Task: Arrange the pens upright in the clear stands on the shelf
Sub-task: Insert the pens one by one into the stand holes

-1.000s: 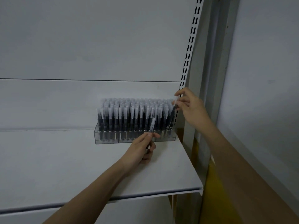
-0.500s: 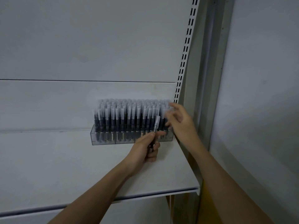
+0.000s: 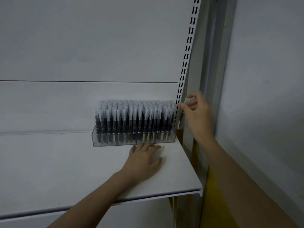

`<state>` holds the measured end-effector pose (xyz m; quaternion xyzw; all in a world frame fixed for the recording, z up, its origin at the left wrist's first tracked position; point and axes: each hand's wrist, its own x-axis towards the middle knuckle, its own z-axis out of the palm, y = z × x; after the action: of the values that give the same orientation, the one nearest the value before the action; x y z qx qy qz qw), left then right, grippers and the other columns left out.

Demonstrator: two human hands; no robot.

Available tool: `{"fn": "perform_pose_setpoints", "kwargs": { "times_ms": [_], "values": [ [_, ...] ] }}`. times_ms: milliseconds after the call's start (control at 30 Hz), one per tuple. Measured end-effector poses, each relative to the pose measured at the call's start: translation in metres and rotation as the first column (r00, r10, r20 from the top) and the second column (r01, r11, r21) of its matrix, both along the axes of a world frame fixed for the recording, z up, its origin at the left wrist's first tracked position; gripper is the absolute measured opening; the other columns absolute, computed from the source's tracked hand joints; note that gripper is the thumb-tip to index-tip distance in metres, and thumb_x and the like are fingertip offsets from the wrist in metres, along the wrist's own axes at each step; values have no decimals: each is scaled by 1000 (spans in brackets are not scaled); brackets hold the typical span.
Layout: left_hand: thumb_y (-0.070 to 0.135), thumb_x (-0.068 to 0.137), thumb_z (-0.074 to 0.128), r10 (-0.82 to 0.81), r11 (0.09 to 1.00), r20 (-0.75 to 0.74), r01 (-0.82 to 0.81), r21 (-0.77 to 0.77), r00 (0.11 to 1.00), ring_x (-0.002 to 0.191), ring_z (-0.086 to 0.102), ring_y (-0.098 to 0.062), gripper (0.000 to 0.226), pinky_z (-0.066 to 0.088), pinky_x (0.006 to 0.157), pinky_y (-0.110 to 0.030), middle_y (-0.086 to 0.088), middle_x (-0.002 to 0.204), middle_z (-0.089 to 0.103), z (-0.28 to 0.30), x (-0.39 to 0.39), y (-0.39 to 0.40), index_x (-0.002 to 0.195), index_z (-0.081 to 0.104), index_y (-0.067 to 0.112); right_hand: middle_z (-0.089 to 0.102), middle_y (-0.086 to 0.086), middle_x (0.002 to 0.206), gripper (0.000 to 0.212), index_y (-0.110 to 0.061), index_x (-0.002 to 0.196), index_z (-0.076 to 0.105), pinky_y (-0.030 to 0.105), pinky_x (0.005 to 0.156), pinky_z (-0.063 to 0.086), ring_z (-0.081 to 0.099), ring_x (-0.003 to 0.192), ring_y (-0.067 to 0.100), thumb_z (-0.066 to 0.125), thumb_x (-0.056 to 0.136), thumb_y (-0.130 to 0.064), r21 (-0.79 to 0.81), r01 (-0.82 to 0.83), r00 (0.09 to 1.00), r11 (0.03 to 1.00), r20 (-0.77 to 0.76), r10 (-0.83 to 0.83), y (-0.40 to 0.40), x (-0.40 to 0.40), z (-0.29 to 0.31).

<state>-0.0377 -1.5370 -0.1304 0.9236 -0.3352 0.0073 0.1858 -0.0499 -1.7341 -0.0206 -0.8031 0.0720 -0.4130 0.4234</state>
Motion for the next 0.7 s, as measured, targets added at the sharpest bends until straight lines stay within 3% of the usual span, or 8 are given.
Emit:
{"fn": "perform_pose_setpoints", "kwargs": {
  "times_ms": [100,200,333,500,700],
  "values": [
    [61,98,33,20,996,-3,-19,88,1000,148,13,-15,55,4,122,-54,7,157,27,-5,-2,-1,150,29,42,60,0,84,18,-26,99,53,30,71,59,63,76,14,69,91,-24,-35,0,1000,999,4,0,2,8,-3],
    [63,97,30,29,992,-5,-29,121,1000,150,8,-15,57,-1,121,-57,5,160,21,-4,-3,-3,150,27,43,61,2,87,16,-23,94,53,42,72,61,65,78,20,68,92,-25,-60,-13,1000,998,-1,13,3,15,-6],
    [63,97,30,36,989,-2,-35,140,999,150,9,-16,57,0,121,-57,4,160,22,-2,-4,-2,151,27,43,62,-3,85,17,-22,95,53,43,69,61,66,76,17,68,91,-28,-159,21,1000,987,-13,-23,3,24,-6],
    [64,97,29,35,987,4,-35,159,999,150,9,-17,58,0,121,-57,4,161,22,-1,-5,-2,152,22,44,62,8,79,20,-10,91,52,48,64,58,64,70,25,66,94,-24,-274,1,993,962,-111,-32,2,26,-12],
    [63,97,29,40,987,-2,-39,156,999,150,10,-16,58,0,121,-57,4,160,22,1,-5,-3,152,25,43,65,11,83,23,-7,89,53,50,66,57,64,71,26,57,97,-28,-326,1,993,945,-111,-39,5,16,-19]
  ]
}}
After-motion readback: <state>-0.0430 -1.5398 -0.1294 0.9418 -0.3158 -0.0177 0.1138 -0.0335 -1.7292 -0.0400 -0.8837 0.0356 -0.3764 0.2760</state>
